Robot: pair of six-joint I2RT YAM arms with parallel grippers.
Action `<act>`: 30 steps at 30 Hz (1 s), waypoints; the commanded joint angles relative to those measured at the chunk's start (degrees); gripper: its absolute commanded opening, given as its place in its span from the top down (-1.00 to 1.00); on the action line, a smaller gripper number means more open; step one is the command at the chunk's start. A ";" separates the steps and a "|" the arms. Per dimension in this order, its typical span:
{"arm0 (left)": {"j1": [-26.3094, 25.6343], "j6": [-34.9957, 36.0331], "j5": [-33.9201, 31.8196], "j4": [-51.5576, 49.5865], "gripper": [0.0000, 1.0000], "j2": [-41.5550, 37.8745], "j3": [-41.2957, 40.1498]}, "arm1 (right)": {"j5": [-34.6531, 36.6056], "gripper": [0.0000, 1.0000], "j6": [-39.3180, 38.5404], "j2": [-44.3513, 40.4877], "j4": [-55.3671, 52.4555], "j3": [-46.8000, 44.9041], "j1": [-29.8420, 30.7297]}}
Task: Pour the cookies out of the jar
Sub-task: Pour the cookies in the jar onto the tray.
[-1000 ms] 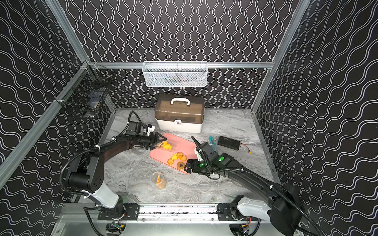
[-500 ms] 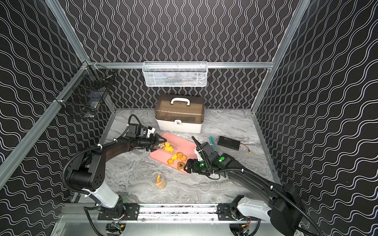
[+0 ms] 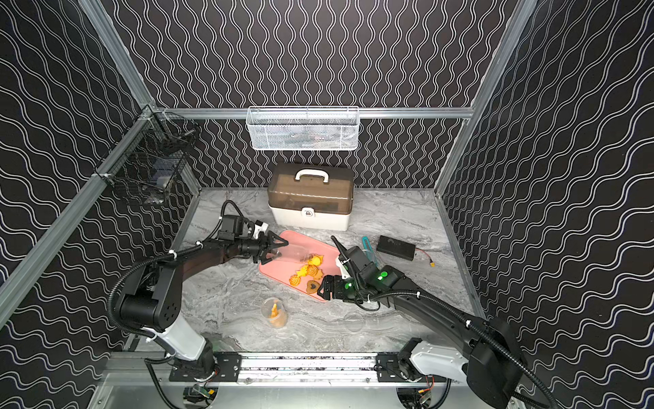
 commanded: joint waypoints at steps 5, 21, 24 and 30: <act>0.20 2.27 0.83 -0.48 -0.44 0.21 0.46 | -0.10 -0.81 0.28 -0.45 -0.04 0.34 0.06; -0.64 14.31 -9.65 -15.61 -0.43 -3.32 5.42 | -0.36 -0.82 0.03 0.60 0.02 0.95 0.10; 0.75 8.37 -4.05 -9.07 -0.43 -4.31 3.01 | 0.32 -0.83 0.41 -0.04 0.41 0.32 0.04; 0.97 6.39 -2.94 -8.96 -0.43 -7.12 3.40 | 0.76 -0.90 0.38 -0.77 0.25 0.48 0.02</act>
